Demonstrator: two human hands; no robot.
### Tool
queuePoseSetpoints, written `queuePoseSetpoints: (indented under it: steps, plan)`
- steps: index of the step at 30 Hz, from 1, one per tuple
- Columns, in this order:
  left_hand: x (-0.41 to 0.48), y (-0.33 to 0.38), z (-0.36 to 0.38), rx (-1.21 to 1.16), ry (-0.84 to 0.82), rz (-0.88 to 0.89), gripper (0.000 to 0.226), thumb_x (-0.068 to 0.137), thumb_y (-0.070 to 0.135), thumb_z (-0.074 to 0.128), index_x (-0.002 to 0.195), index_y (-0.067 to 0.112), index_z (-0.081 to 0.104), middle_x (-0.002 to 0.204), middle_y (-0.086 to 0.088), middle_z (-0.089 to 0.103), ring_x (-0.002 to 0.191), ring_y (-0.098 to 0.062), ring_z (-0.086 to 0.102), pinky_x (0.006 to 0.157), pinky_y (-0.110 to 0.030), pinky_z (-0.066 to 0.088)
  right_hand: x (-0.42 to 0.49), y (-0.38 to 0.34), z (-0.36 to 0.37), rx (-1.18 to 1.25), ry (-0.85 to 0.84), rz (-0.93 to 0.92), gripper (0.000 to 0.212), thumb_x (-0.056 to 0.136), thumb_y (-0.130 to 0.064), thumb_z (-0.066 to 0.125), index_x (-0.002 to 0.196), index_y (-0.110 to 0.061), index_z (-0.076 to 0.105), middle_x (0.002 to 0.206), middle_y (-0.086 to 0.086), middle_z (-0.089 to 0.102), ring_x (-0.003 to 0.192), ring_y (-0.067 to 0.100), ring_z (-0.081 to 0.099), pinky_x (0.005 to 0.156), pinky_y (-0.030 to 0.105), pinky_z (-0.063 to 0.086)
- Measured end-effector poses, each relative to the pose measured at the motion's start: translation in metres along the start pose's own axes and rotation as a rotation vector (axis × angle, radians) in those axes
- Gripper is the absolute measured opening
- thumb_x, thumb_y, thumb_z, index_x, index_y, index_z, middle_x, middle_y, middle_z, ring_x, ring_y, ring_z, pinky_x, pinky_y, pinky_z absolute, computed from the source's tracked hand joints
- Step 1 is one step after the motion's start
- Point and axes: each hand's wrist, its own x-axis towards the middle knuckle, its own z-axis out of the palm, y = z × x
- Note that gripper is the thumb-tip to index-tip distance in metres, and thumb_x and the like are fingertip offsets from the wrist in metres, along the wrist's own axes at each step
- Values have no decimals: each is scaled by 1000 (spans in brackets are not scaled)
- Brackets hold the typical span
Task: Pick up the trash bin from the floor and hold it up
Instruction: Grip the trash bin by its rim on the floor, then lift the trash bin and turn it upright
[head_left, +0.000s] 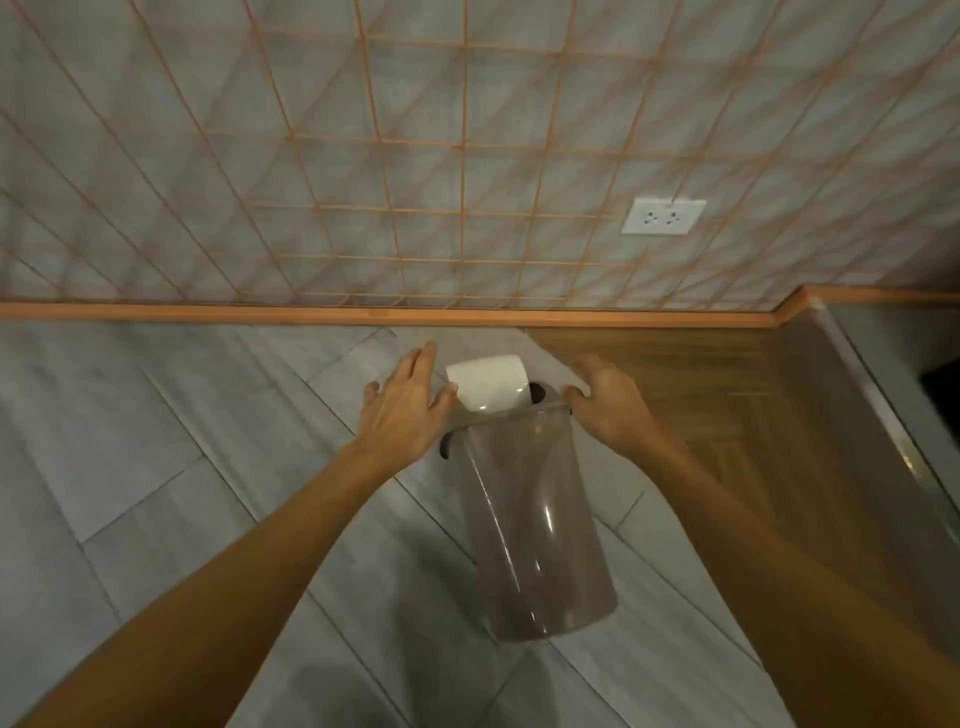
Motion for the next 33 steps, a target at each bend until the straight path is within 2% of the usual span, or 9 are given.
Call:
queuePoseSetpoints:
  steps: [9,14,17,20,23,25,28,30,33]
  plan:
    - [33,-60,84,-259,-10,-130,65,102,44,35,155,10,17,160,-16,24,145,-33,28,118,-48,26,44,39,79,262,131,250,42,100,-23,42,136,-4,49,137,20,55,124,37,50,90,34,40]
    - [34,-68,113,-382,-76,-262,68,103,47,30,155,7,13,156,-22,30,142,-37,32,115,-43,28,55,43,99,413,143,335,46,101,-32,36,137,-9,52,142,16,52,128,34,46,88,32,32]
    - [31,-65,122,-517,-149,-417,73,101,54,27,153,4,19,155,-21,34,139,-37,38,113,-44,32,58,43,103,554,141,468,57,96,-41,42,142,-7,44,143,16,48,128,33,45,93,35,36]
    - [32,-59,126,-774,-213,-563,74,99,59,25,146,3,34,144,-19,49,125,-33,53,103,-43,44,57,43,103,628,122,501,61,93,-45,46,140,-6,45,142,15,49,127,33,46,97,38,38]
    - [36,-53,127,-1009,-236,-633,66,100,53,31,143,5,40,136,-17,55,120,-30,56,98,-42,47,56,41,100,646,106,515,50,89,-44,51,124,-7,53,135,14,53,123,32,49,102,40,42]
    - [36,-48,125,-1130,-237,-642,57,99,48,35,136,6,50,112,-11,64,100,-24,61,80,-36,53,56,38,98,681,73,516,43,85,-43,56,112,-10,53,129,12,56,118,32,51,105,47,43]
    - [32,-39,119,-1191,-194,-611,37,99,40,36,107,12,59,81,-4,61,73,-17,56,62,-29,46,52,33,94,701,52,508,58,82,-41,58,127,-6,51,126,11,56,117,32,52,104,49,45]
    - [29,-34,111,-1182,-142,-584,33,99,38,35,96,14,57,75,-3,58,67,-16,52,63,-29,45,47,28,86,699,60,485,66,75,-45,60,128,-6,54,126,11,58,115,32,54,101,49,47]
    - [29,-27,96,-1163,-53,-513,35,98,36,34,94,13,60,82,-3,59,78,-18,53,79,-33,45,39,22,70,702,98,421,68,58,-51,60,114,-12,64,120,11,62,110,30,58,97,50,51]
